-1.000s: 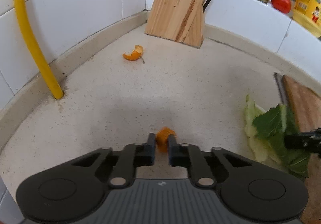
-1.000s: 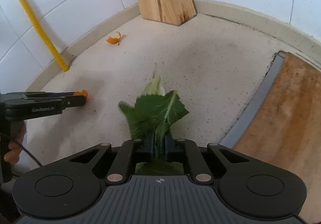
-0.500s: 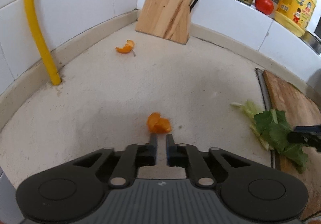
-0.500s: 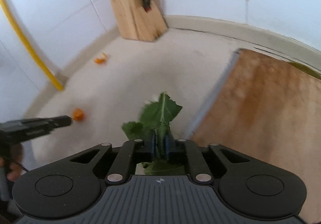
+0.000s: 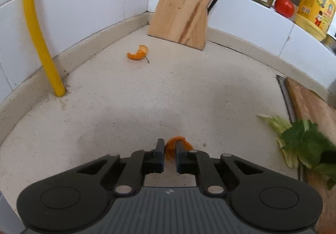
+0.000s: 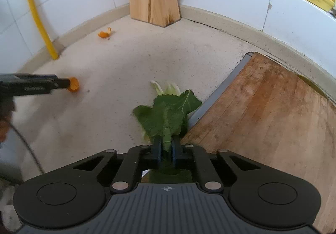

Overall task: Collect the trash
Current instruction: 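Carry the cabbage leaves and orange peel down to the black bin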

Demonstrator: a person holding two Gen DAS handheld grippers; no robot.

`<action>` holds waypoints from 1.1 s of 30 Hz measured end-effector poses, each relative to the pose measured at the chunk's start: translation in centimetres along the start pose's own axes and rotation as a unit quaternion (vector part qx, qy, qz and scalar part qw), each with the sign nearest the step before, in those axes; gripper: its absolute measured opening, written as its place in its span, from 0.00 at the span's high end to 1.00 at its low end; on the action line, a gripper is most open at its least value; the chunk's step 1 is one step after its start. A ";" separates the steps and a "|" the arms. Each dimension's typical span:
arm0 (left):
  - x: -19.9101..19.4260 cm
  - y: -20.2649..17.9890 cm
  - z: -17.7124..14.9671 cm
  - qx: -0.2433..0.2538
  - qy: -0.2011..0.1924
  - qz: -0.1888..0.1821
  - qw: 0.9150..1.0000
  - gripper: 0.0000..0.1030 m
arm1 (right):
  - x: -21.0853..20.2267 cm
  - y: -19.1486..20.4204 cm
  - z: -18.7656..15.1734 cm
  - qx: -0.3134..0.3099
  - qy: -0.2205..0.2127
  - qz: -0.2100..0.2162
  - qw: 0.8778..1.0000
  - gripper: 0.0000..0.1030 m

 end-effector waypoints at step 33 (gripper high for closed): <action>-12.6 8.6 -6.9 -0.117 -0.042 0.086 0.988 1.00 | -2.9 14.7 2.0 -0.024 -0.015 0.228 0.973 0.93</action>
Point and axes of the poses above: each gripper's, at about its wrist camera, not at the fingertips, and x roughly the way its jaws point, y to its left, z to its top, the point moved 5 cm from there along x, roughly the way its jaws point, and after that the axes turned 10 degrees about x, right-handed, at the moved point
